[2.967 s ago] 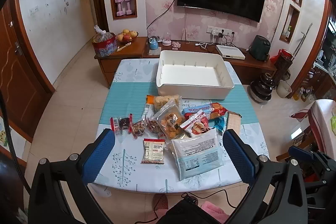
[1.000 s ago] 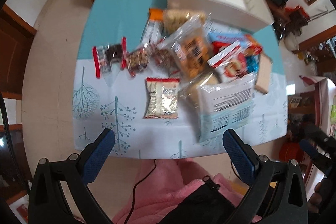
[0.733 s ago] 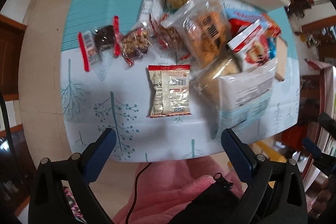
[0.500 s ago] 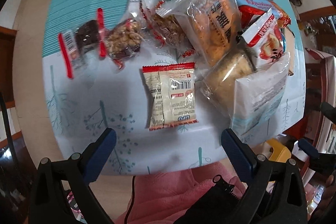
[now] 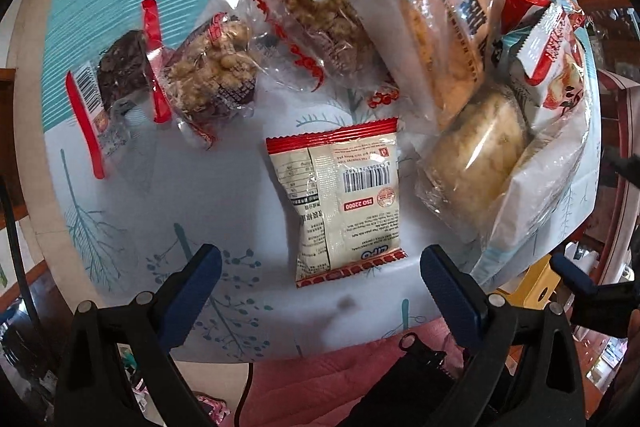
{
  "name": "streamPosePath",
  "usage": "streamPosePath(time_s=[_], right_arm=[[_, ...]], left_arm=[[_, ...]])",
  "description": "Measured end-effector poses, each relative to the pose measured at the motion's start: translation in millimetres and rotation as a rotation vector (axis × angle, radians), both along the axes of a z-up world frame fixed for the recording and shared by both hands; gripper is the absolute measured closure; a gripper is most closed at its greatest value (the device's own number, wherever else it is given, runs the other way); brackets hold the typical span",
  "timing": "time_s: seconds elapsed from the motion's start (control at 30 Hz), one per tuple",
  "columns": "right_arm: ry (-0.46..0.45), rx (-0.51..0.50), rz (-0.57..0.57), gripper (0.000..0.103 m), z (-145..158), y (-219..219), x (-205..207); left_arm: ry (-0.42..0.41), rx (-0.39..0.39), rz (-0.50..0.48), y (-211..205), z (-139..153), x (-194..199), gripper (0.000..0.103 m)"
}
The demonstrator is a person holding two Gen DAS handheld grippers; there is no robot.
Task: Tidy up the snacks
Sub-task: 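Lower left tool to cream-red snack packet while right tool lowers to white-blue bag, then close left tool on cream-red packet while right tool closes on white-blue bag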
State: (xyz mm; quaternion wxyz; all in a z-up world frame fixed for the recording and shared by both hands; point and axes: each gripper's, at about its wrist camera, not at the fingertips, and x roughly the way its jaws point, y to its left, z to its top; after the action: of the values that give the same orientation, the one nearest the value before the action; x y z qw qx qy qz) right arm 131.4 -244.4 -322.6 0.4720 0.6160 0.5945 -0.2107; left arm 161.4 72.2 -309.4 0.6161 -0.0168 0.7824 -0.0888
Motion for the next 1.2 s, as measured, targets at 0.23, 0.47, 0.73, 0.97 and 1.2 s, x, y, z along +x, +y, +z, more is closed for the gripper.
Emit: streamPosePath(time_s=[0.23, 0.47, 0.73, 0.97, 1.2], right_arm=[[0.035, -0.014, 0.051, 0.000, -9, 14, 22], [0.125, -0.040, 0.102, 0.000, -23, 33, 36], [0.192, -0.064, 0.133, 0.000, -44, 49, 54], [0.217, -0.084, 0.162, 0.002, -54, 52, 61], [0.213, -0.083, 0.165, 0.011, -46, 41, 55]], left_arm=[[0.035, -0.009, -0.011, 11, -17, 12, 0.012], [0.065, -0.024, -0.045, 10, -33, 34, 0.017], [0.076, -0.026, -0.068, -3, -50, 55, 0.023], [0.074, -0.006, -0.068, -13, -55, 63, 0.034], [0.054, -0.013, -0.113, -31, -52, 74, 0.049]])
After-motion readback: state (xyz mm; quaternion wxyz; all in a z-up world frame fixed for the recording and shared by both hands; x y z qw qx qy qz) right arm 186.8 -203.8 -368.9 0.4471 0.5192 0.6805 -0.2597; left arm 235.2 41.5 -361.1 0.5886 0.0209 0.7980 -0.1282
